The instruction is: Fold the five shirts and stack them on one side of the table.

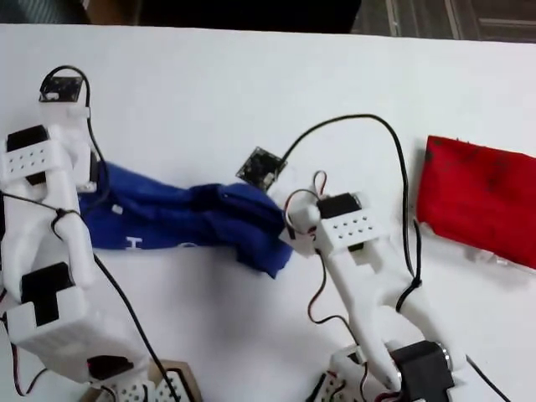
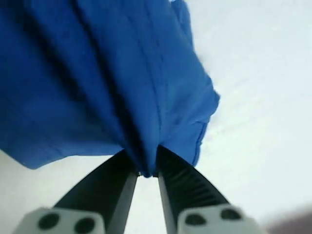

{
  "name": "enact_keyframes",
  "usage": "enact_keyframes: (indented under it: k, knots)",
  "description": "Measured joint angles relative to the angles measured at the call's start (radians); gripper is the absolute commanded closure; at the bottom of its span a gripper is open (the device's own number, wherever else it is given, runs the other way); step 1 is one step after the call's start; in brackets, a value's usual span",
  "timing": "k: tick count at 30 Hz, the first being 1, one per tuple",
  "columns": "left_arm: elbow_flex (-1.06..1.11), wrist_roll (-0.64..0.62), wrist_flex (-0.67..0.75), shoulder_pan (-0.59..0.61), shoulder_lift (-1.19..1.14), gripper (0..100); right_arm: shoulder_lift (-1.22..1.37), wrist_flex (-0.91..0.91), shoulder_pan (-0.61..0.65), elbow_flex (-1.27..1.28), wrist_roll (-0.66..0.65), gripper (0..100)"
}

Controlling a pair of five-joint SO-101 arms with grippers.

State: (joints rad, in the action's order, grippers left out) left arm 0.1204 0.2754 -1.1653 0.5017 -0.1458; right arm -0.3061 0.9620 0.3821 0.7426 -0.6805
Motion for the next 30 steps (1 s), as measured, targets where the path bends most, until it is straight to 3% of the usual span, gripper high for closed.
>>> enact_keyframes:
  k: [30]
  knots:
    - [-0.014, 0.000, 0.057, 0.000, -0.003, 92, 0.000, 0.000, -0.005, -0.014, 0.000, 97.8]
